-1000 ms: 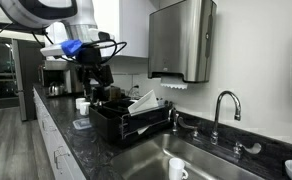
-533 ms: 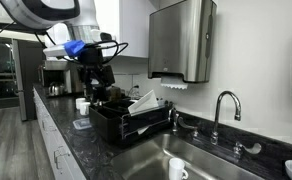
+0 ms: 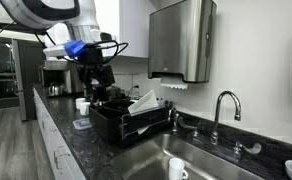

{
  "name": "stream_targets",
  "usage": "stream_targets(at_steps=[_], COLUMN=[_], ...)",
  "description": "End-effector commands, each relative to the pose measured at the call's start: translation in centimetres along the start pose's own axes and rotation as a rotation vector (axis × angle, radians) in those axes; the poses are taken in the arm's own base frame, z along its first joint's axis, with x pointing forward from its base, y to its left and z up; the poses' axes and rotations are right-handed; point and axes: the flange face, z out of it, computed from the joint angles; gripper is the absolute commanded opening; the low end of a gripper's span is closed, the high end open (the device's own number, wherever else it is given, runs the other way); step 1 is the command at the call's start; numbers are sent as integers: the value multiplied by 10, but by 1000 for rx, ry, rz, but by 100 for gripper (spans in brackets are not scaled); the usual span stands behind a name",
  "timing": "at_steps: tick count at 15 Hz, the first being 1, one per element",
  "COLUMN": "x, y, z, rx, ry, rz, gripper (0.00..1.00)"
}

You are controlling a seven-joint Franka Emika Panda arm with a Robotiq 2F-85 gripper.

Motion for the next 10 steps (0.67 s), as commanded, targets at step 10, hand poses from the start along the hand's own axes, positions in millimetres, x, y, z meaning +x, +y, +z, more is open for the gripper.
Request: stream_targets(at_steps=[10], x=[17], y=[22], z=[21], rx=[-1], ry=[-18], rz=[36], gripper=[100])
